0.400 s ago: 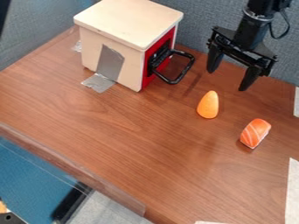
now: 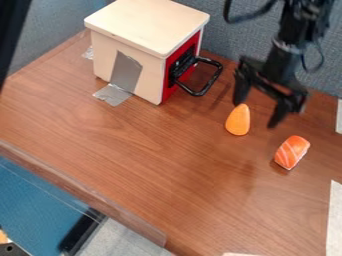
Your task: Put the orange object on the top right side of the drawer
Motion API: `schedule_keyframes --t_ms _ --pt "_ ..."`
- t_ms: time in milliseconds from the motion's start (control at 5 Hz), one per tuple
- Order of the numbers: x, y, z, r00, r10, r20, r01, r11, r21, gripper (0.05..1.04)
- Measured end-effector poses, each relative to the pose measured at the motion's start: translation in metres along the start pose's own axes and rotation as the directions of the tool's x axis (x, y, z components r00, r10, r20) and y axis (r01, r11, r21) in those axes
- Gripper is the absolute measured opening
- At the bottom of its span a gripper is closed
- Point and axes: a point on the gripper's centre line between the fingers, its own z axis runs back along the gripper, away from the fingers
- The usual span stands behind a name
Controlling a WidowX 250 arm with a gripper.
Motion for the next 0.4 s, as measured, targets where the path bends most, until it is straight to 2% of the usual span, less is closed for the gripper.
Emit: schedule_keyframes --t_ms 200,400 --pt "-0.0033 -0.0246 -0.0034 0.997 -0.079 0.011 0.079 0.996 -0.027 1.001" --pt "-0.0062 -0.0255 -0.0097 0.995 -0.103 0.007 0.104 0.994 -0.045 1.001"
